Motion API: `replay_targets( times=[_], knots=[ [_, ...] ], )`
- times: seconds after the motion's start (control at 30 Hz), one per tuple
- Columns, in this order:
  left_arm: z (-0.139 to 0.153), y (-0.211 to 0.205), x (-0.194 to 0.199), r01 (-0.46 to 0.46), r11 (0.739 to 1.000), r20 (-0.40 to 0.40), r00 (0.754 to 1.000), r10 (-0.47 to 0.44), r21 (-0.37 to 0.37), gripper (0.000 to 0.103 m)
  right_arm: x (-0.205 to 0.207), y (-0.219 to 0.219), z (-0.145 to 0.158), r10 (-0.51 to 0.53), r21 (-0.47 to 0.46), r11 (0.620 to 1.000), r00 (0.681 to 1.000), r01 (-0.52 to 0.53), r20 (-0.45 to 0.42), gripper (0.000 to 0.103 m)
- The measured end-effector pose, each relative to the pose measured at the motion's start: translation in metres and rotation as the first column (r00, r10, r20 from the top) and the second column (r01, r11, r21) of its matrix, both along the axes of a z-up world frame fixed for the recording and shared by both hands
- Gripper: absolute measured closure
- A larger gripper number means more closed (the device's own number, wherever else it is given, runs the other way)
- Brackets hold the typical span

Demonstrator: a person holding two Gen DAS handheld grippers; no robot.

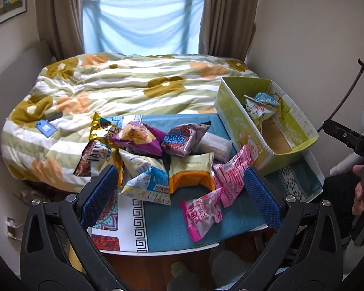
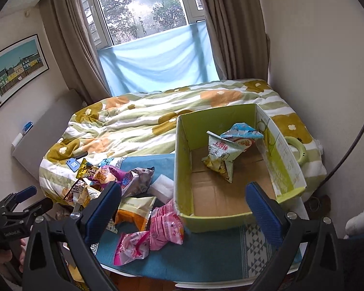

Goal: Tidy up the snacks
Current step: 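Grasp the pink-white bag with the left tool while the right tool grasps a pink wafer bag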

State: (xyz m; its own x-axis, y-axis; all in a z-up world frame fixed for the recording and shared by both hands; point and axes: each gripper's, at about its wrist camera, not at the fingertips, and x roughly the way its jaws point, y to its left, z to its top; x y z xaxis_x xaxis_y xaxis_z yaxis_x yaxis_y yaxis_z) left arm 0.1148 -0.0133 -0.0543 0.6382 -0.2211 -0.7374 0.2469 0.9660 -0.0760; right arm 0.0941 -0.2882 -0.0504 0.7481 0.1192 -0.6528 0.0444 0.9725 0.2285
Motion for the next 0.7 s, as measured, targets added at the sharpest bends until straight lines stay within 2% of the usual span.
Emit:
replay_targets(
  times=[0.17,0.33,0.57,0.7],
  knots=[
    [-0.029,0.007,-0.008,0.051,0.999,-0.046,0.998,-0.052,-0.004,0.001,-0.020,0.025,-0.017,-0.044,0.005,0.999,0.999,0.044,-0.008,0.001],
    [-0.053,-0.005,-0.018,0.105,0.994,-0.057,0.993,-0.105,-0.014,0.001,-0.028,0.042,-0.037,-0.058,0.022,0.998,0.998,0.059,-0.033,0.001],
    [-0.102,-0.038,-0.021,0.202,0.978,-0.079,0.977,-0.198,0.048,0.001,-0.028,0.049,-0.074,-0.037,0.074,0.996,0.996,0.043,-0.082,0.001],
    [-0.138,-0.061,-0.020,0.278,0.952,-0.105,0.958,-0.266,0.130,0.001,-0.024,0.048,-0.102,-0.018,0.077,0.997,0.994,0.027,-0.107,0.001]
  ],
)
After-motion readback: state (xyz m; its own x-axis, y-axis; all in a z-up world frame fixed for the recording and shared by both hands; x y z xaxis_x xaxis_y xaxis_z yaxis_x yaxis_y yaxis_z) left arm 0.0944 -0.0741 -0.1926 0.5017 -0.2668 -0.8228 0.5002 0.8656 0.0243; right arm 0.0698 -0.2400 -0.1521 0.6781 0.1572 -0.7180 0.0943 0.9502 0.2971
